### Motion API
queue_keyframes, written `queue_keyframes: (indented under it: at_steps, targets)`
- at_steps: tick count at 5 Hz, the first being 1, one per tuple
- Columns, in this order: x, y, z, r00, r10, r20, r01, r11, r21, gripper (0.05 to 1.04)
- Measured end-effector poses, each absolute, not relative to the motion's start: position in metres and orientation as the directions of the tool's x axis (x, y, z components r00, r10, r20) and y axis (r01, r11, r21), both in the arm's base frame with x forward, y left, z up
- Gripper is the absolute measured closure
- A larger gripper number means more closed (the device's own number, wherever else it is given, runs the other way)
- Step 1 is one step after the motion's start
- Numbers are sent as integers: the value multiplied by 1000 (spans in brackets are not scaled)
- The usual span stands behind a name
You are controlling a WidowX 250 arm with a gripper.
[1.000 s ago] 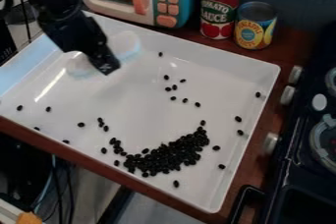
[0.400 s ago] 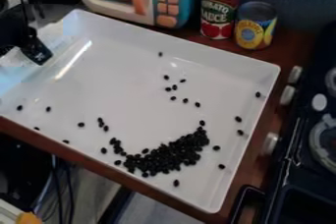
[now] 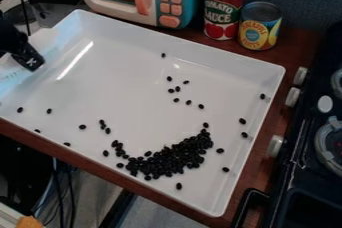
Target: Sweep into pile
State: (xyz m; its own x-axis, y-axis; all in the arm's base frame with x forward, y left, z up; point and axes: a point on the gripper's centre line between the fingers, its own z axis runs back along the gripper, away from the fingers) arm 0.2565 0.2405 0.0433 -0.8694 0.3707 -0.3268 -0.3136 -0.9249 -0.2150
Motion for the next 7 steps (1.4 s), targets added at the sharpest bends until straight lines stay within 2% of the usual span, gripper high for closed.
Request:
queue_keyframes:
  at_steps: [1, 3, 4, 5, 7]
  targets:
    - [242, 232, 25, -880, 371, -297, -313, -923, -223, 329]
    - [240, 221, 13, -876, 401, -269, -306, -892, -333, 329]
    - [244, 213, 12, -889, 363, -279, -269, -907, -323, 329]
    - [250, 202, 11, -908, 294, -298, -210, -936, -283, 329]
    - [240, 169, 14, -925, 213, -315, -176, -974, -142, 329]
